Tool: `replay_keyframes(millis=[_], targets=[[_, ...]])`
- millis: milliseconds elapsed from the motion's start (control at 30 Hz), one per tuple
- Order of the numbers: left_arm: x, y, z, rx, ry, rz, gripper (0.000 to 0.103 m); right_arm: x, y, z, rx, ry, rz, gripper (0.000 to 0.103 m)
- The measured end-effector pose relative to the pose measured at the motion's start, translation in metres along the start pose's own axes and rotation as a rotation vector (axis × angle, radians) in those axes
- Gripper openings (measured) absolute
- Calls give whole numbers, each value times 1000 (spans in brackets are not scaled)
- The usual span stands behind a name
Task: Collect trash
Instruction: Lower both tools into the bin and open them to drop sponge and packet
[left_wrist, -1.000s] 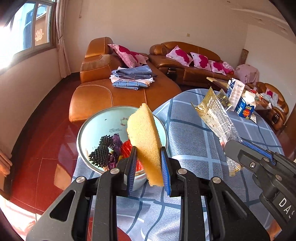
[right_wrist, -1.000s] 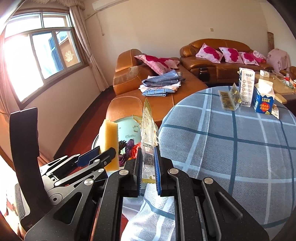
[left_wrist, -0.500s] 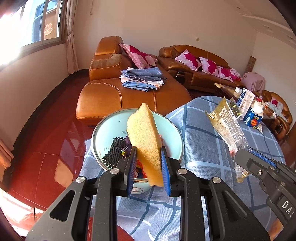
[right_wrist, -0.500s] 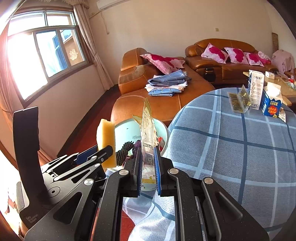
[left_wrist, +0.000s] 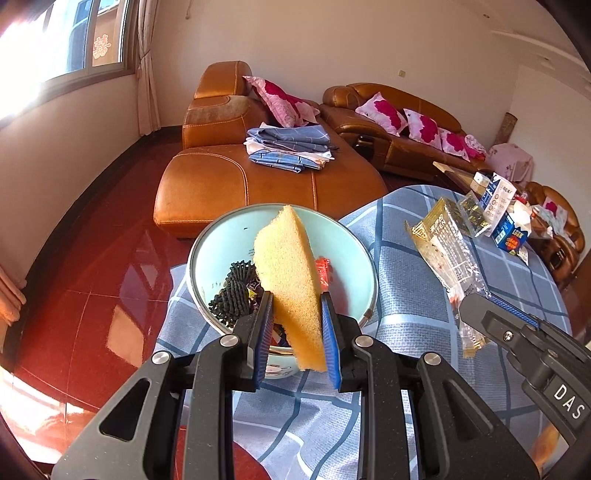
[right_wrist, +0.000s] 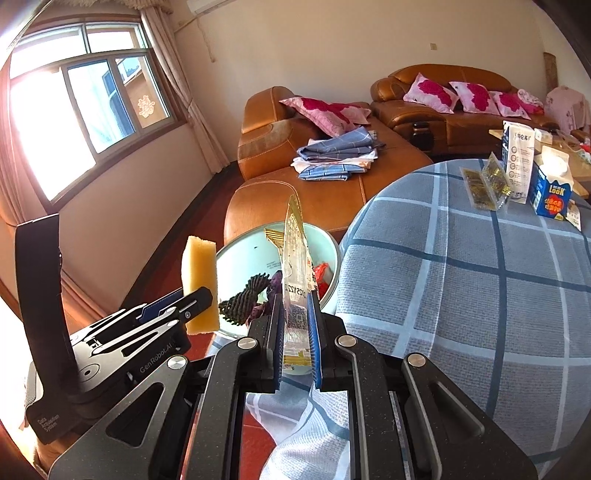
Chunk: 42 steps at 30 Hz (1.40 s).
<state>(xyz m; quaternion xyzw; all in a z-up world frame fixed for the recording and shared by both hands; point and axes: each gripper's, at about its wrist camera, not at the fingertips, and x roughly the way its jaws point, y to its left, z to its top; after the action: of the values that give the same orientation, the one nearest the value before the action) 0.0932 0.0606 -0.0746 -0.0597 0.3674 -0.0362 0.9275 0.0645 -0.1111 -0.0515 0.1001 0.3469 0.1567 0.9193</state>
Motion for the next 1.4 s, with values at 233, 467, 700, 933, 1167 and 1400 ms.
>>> replay_keyframes(millis=[233,467,700,933,1167,1400], targets=[[15,10,0,-33,27,10,25,12,5,4,-4,12,14,13],[25,14,7,-33,27,21,25,26,9,4,-1,38,15,13],[33,16,11,-34,34,39,25,36,9,8,4,50,12,13],[40,13,23,-22,20,50,25,44,12,11,1,60,10,13],[54,15,35,-16,27,62,25,50,13,16,6,55,-8,13],[63,17,42,-6,38,70,25,60,10,21,18,60,-25,13]])
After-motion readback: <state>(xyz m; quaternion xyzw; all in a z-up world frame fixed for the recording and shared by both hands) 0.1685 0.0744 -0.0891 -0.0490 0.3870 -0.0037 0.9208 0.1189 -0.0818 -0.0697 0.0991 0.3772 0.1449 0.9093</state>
